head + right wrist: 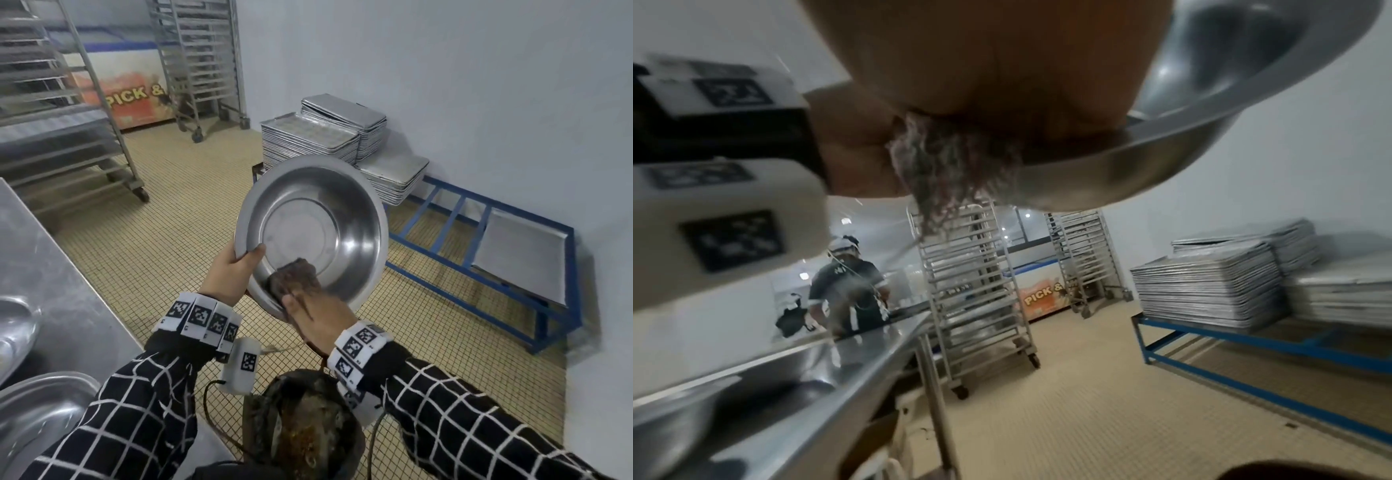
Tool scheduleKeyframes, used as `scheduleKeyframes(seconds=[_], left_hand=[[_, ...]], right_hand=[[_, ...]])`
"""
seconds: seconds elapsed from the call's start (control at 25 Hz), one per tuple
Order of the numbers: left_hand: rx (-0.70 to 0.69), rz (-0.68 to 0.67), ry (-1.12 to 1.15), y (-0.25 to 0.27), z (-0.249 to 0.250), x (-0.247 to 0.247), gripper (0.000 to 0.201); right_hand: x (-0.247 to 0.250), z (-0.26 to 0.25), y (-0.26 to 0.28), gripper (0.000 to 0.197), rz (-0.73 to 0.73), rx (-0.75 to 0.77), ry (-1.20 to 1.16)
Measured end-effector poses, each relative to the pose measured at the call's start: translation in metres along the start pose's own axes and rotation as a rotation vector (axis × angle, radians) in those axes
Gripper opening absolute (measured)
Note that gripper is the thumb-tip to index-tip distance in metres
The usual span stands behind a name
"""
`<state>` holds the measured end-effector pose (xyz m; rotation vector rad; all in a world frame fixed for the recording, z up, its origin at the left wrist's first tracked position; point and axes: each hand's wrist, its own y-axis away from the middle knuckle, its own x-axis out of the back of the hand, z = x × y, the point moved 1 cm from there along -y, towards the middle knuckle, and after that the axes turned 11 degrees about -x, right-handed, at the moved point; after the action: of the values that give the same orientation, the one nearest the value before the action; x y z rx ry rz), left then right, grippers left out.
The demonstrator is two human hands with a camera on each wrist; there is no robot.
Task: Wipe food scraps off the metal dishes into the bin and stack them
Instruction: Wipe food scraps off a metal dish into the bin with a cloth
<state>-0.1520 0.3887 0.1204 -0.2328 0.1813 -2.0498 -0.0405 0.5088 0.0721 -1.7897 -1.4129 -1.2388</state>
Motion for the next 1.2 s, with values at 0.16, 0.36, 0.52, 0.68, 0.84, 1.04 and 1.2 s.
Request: scheduleKeyframes(seconds=[0.16, 0.36, 0.52, 0.68, 0.84, 1.04, 1.2], left_hand=[[-0.01, -0.038, -0.03, -0.002, 0.001, 0.0, 0.009], [-0.052, 0.035, -0.06, -0.013, 0.011, -0.009, 0.01], [-0.068, 0.089, -0.073, -0.016, 0.017, -0.01, 0.009], [-0.097, 0.064, -0.116, -0.011, 0.019, -0.013, 0.015], [-0.035, 0.0, -0.124, -0.007, 0.007, -0.012, 0.011], [0.087, -0.034, -0.129, 0.0, -0.006, -0.009, 0.009], [0.161, -0.039, -0.105, 0.003, -0.013, -0.004, 0.01]], right_hand=[[0.032, 0.057, -0.033, 0.058, 0.115, -0.169, 0.619], [0.029, 0.045, -0.029, 0.057, 0.186, -0.177, 0.425], [0.003, 0.017, 0.004, 0.06, 0.311, -0.032, 0.13], [0.009, 0.045, 0.007, 0.066, 0.303, -0.168, 0.334], [0.036, 0.092, -0.007, 0.064, 0.352, -0.357, 0.343], [0.056, 0.105, -0.018, 0.064, 0.467, -0.337, 0.096], [0.053, 0.107, -0.019, 0.056, 0.508, -0.415, -0.179]])
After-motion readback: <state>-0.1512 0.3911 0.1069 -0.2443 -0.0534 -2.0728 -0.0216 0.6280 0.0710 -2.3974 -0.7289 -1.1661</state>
